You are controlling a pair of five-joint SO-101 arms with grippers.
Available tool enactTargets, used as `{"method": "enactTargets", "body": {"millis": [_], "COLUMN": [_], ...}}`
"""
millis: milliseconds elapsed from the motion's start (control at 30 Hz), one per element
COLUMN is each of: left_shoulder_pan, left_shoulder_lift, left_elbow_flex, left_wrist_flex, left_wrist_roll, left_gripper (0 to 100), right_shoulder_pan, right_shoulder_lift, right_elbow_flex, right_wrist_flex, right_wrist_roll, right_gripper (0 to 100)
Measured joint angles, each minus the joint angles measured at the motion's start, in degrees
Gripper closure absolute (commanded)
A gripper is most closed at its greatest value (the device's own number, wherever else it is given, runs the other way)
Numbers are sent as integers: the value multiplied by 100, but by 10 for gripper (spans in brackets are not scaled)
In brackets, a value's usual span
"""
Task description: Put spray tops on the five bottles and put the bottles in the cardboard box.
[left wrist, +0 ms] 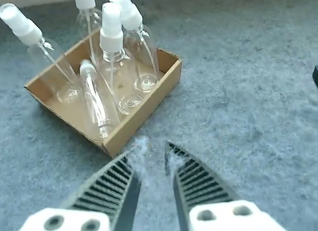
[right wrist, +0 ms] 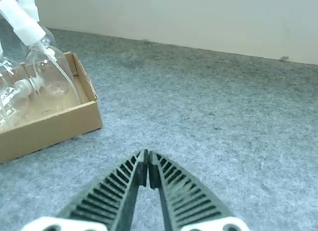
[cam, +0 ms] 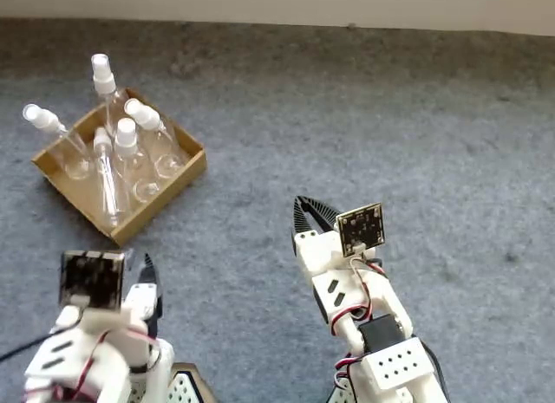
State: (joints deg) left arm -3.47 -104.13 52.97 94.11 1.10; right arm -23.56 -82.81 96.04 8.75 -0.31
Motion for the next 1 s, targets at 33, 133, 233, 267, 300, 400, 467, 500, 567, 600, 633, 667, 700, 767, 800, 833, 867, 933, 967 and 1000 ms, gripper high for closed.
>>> {"method": "enactTargets", "body": {"millis": [33,133,233,267,300,400,467,500,567,600,633,667,700,767,800,833,867,933,967,1000], "left_shoulder_pan": [-9,-18,-141,-193,-246,-325,-325,-325,-325,-325,-325,-325,-325,-325,-325,-325,-325,-325,-325,-325], "left_shoulder_lift": [0,0,0,0,0,0,0,0,0,0,0,0,0,0,0,0,0,0,0,0], "left_elbow_flex": [290,1213,2233,2593,2919,3675,3991,4105,4246,4264,4273,4273,4290,4290,4290,4290,4290,4290,4290,4290], "left_wrist_flex": [-237,-1116,-1996,-2251,-2479,-2919,-3033,-3059,-3086,-3086,-3103,-3103,-3103,-3103,-3103,-3103,-3042,-2813,-2681,-2532], "left_wrist_roll": [0,-26,-26,-26,-26,-26,-26,-26,-26,-26,-26,-26,-26,-26,-26,-26,-26,-26,-26,-26], "left_gripper": [995,995,995,995,995,995,995,995,995,995,995,995,995,995,995,995,995,995,995,995], "right_shoulder_pan": [0,0,0,0,0,0,0,0,0,0,0,0,0,0,0,0,0,0,0,0], "right_shoulder_lift": [0,0,0,0,0,0,0,0,0,0,0,0,0,0,0,0,0,0,0,0], "right_elbow_flex": [0,0,0,0,0,0,0,0,0,0,0,0,0,0,0,0,0,0,0,0], "right_wrist_flex": [0,0,0,0,0,0,0,0,0,0,0,0,0,35,35,44,44,44,44,44], "right_wrist_roll": [0,0,0,0,0,0,0,0,0,0,0,0,0,0,0,0,0,0,0,0], "right_gripper": [994,994,994,994,994,994,994,994,994,994,994,994,994,994,994,994,994,994,994,994]}}
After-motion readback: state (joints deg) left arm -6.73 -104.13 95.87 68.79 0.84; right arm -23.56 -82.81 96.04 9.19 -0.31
